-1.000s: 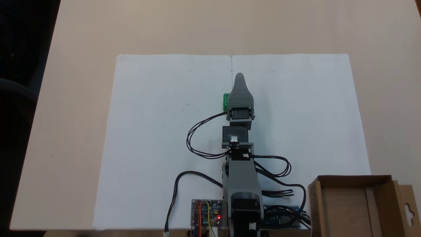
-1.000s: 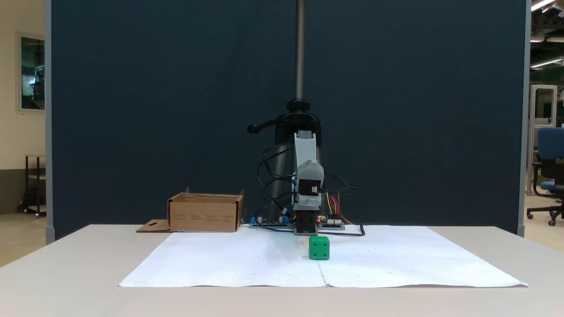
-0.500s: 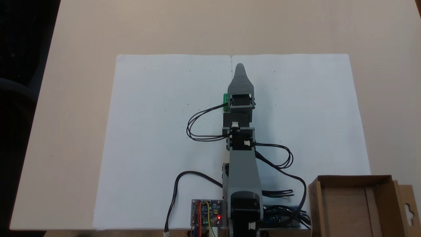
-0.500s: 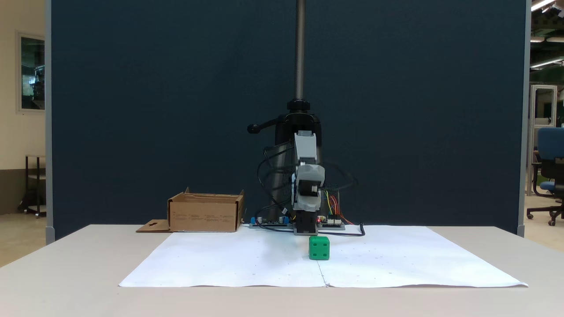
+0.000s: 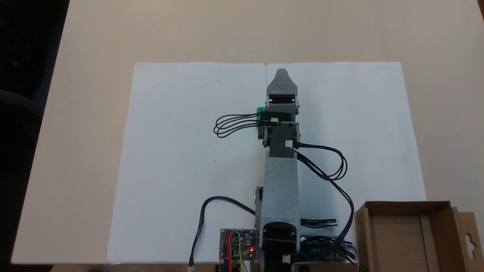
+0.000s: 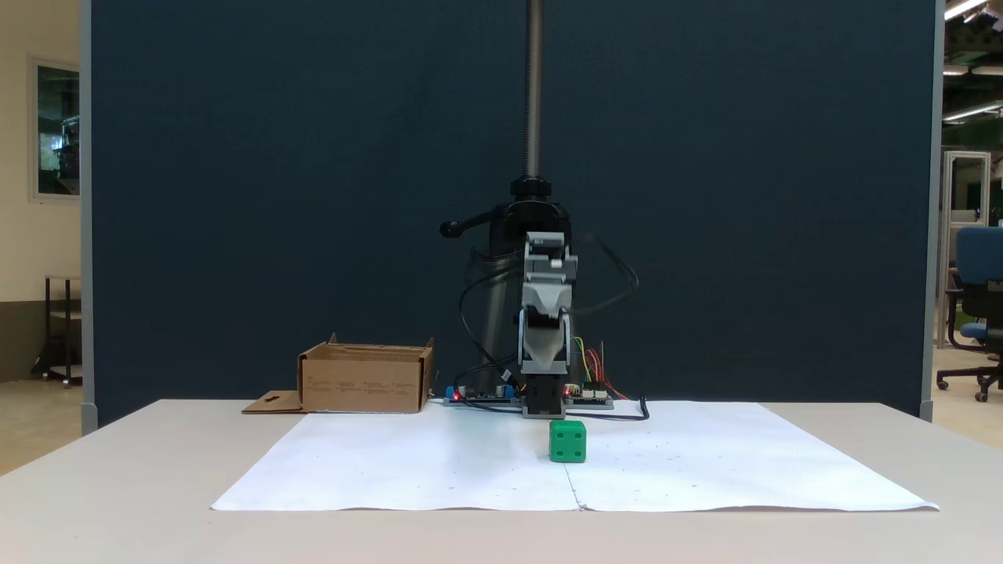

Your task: Grasp a green dice and put it in the bin.

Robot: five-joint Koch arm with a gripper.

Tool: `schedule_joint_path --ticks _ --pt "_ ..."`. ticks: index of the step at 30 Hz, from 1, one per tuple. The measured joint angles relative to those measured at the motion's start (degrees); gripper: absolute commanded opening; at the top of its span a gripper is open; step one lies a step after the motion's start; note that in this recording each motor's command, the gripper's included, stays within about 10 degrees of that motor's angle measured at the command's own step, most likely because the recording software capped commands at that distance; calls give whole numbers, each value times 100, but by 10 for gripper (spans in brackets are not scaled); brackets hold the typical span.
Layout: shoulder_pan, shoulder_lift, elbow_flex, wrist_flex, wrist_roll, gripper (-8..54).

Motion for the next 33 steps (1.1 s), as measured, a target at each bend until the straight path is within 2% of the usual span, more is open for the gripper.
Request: schedule_joint_path --ticks 8,12,24,33 --pt "-229 0 -694 2812 246 415" --pt "-404 -26 -738 3551 519 414" --pt "-413 -1547 -1441 3735 703 415" --pt "-668 -2347 -1942 3744 703 416"
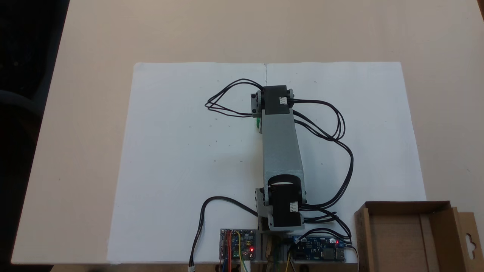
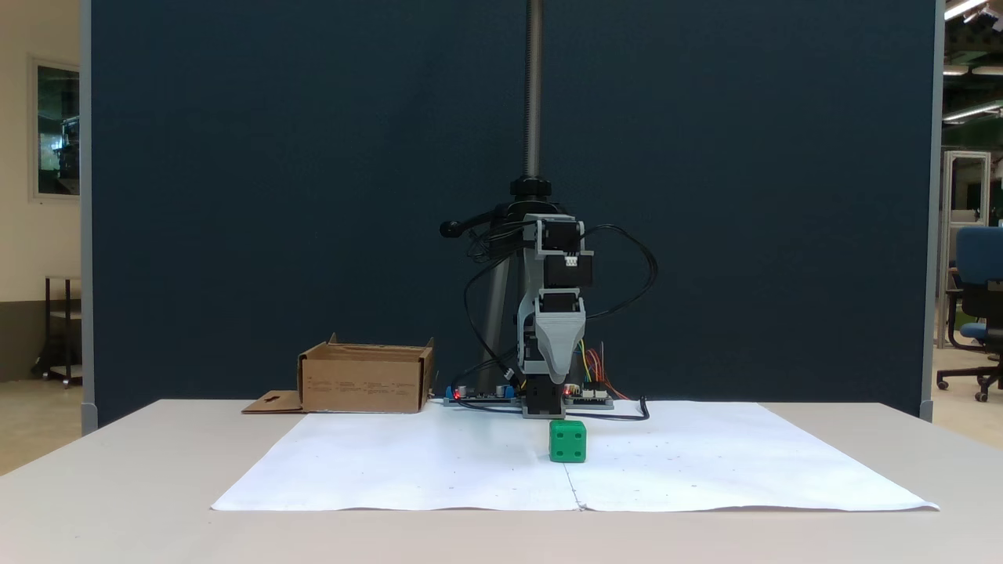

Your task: Grasp a green dice and put it in the bin.

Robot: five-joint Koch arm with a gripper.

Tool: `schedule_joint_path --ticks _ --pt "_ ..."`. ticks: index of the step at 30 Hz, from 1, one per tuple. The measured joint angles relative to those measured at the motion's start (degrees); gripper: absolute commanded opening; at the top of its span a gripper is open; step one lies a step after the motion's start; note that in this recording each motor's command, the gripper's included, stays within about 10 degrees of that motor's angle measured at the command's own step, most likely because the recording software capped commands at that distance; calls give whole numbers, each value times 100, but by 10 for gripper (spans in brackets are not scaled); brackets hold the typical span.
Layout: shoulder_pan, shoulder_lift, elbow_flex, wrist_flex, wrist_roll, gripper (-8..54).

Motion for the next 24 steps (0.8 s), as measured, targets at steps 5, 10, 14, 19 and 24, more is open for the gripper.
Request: schedule_joint_path --ticks 5,10,14,19,24 --pt "-97 -510 -272 -9 0 417" --pt "-97 -940 -343 -9 9 417" --pt "-97 -1107 -334 -9 9 418" --pt "-167 -1195 -343 -9 18 419" --pt "-193 -1266 -343 -18 237 419"
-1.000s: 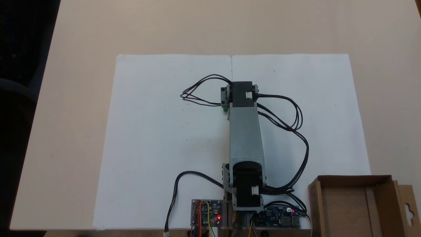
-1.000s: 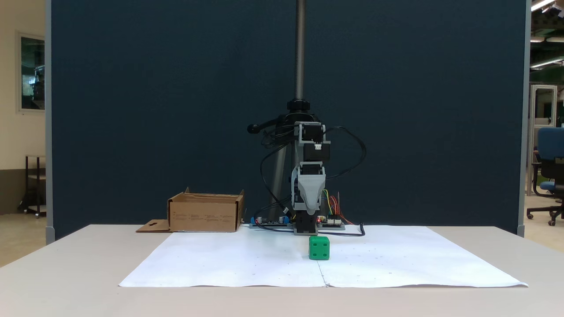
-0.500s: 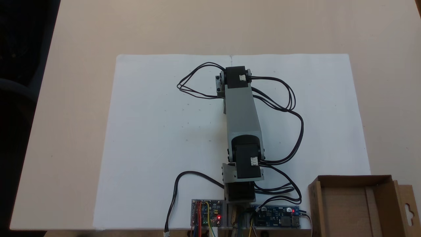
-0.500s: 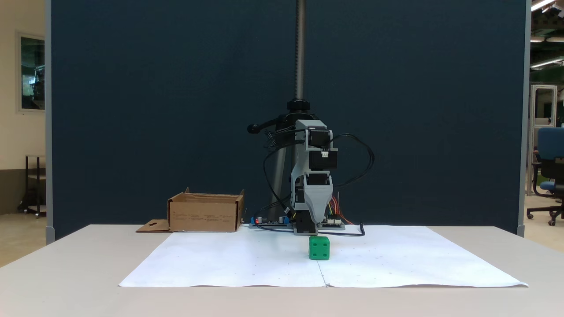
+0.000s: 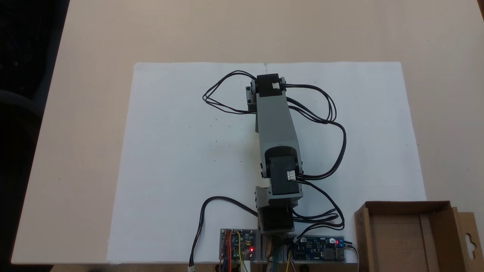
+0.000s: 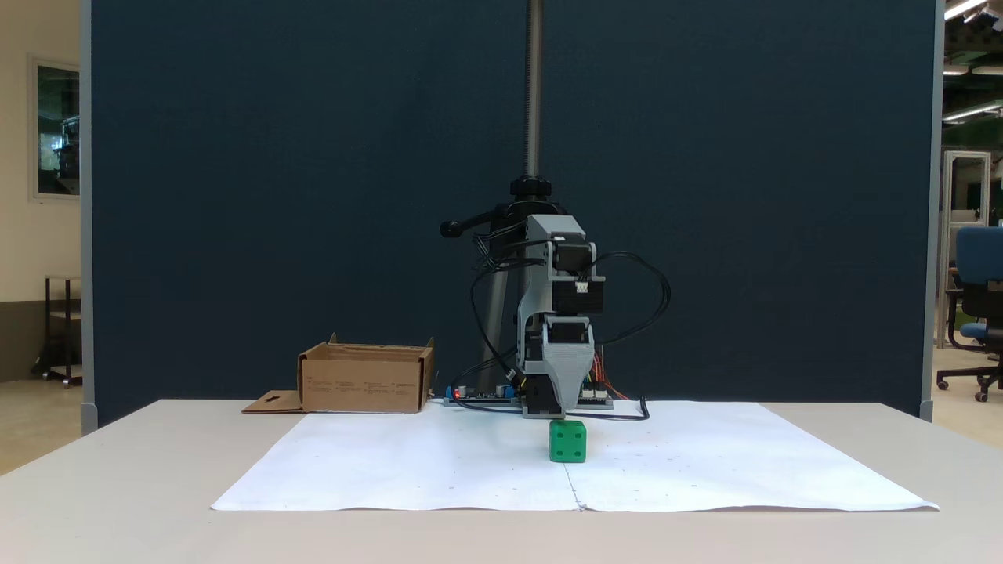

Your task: Grasp a green dice and put it in the bin.

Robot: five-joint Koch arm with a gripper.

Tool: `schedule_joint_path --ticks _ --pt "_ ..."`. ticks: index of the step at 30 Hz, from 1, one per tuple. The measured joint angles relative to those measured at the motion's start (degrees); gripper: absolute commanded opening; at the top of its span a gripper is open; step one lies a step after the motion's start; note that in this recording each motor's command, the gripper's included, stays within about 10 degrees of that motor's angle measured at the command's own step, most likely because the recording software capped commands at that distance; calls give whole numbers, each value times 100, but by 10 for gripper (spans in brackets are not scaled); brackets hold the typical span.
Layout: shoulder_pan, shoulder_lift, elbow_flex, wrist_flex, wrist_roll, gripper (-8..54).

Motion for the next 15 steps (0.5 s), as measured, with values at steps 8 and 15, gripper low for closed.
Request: schedule_joint_path --ticks 8,15 --pt "0 -123 0 0 404 419" --pt "0 -343 -62 -202 448 419"
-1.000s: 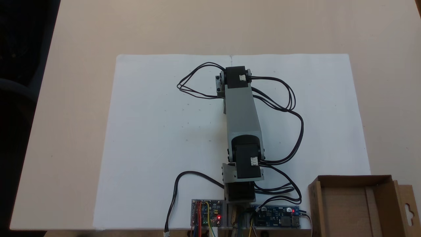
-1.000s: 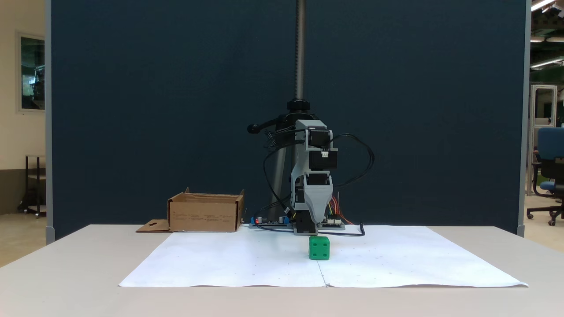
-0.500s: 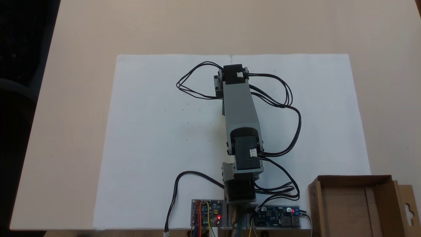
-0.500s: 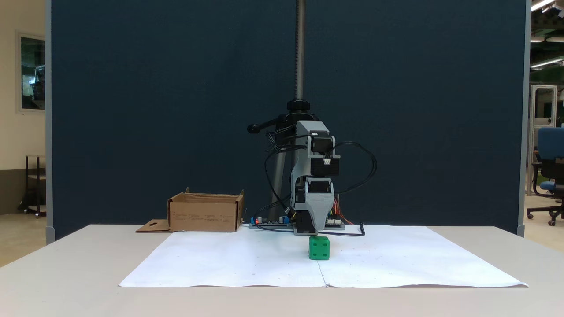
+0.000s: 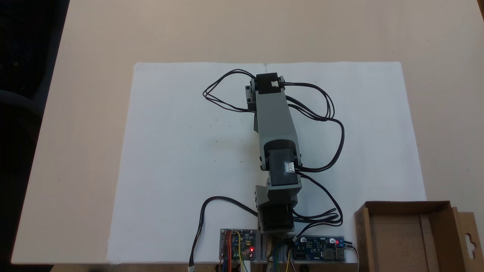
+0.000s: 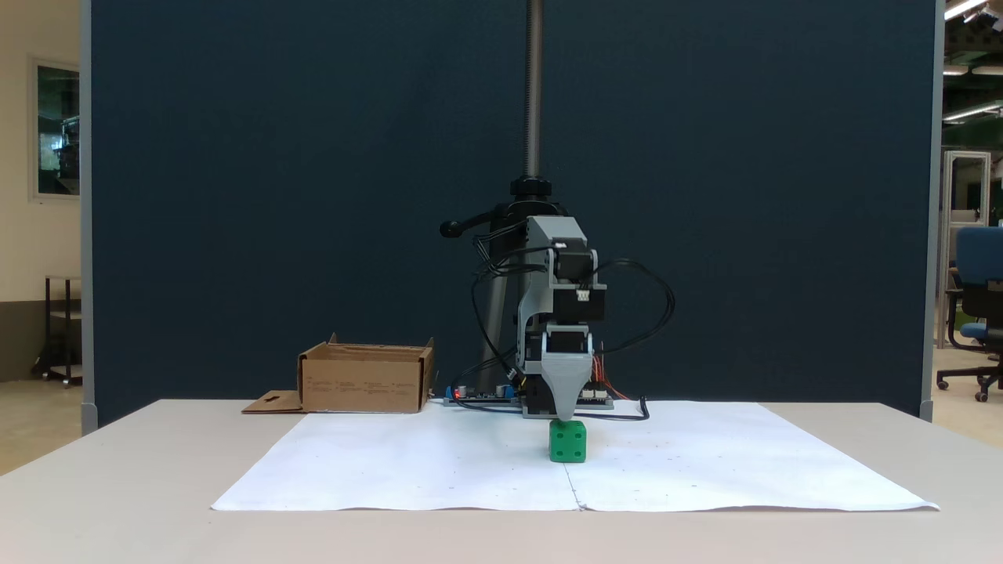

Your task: Grasp a green dice and put it in the bin.

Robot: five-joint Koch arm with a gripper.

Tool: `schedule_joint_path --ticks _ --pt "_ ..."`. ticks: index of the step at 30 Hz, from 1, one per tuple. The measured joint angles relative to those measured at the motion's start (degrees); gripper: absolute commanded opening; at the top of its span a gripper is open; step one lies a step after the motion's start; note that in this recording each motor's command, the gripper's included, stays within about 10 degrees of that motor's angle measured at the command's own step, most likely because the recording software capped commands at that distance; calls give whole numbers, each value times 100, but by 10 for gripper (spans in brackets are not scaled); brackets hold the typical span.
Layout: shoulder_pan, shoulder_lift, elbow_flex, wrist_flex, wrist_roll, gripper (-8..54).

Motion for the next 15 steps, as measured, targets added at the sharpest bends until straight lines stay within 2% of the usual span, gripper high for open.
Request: schedule_joint_path --ticks 15 --pt "0 -466 -149 -44 0 418"
